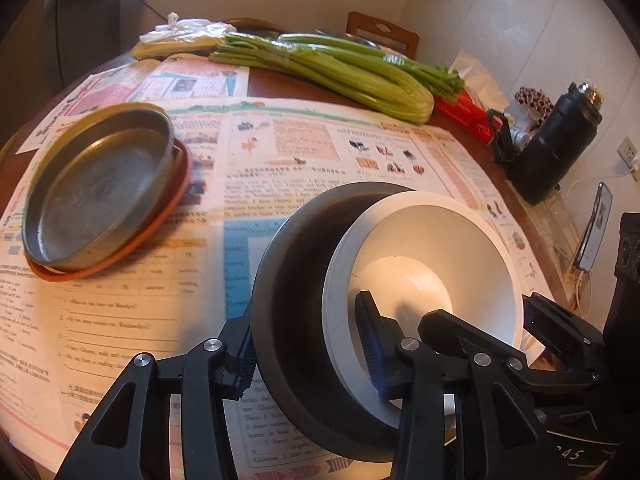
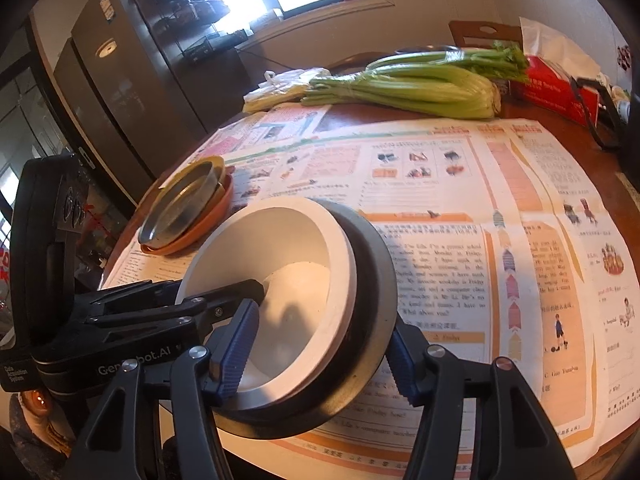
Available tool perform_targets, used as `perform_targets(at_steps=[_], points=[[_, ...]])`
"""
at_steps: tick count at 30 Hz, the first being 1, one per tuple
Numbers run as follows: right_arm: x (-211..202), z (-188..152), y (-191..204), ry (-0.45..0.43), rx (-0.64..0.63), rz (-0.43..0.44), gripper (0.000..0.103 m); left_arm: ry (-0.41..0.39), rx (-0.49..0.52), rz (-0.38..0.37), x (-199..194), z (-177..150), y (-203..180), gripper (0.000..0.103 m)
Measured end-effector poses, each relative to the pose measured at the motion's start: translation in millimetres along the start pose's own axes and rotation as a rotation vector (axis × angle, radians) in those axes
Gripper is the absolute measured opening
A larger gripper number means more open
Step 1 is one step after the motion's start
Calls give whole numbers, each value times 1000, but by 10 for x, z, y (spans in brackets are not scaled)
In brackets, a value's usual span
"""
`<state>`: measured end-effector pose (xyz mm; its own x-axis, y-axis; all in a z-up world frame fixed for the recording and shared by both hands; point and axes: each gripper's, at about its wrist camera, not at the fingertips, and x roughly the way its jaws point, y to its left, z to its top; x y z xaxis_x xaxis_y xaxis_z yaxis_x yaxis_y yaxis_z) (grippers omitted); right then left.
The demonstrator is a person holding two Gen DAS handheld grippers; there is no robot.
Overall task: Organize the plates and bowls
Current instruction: 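Lift the steel bowl holding the paper bowls with the left gripper, then carry the steel bowl over the steel tray on the plate stack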
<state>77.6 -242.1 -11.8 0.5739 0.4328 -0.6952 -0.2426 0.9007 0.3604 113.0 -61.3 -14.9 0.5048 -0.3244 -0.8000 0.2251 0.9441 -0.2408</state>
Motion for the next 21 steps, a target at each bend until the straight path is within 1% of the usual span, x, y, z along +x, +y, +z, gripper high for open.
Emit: perform_targets(at_steps=[6,11,16,21], points=[[22,200,250,-23,-44,23,61,-54,-30,17,-223,131,226,45],[96,441,521,-34,-89,56,61,-121,-42,43,-475,295,454,46],[175,674,841,-57,-146,76,61,-169,-70,61,-682,453,753,46],[352,869,1134,-56,-177,119,61,-204,-95,99,-826,570,1076,46]])
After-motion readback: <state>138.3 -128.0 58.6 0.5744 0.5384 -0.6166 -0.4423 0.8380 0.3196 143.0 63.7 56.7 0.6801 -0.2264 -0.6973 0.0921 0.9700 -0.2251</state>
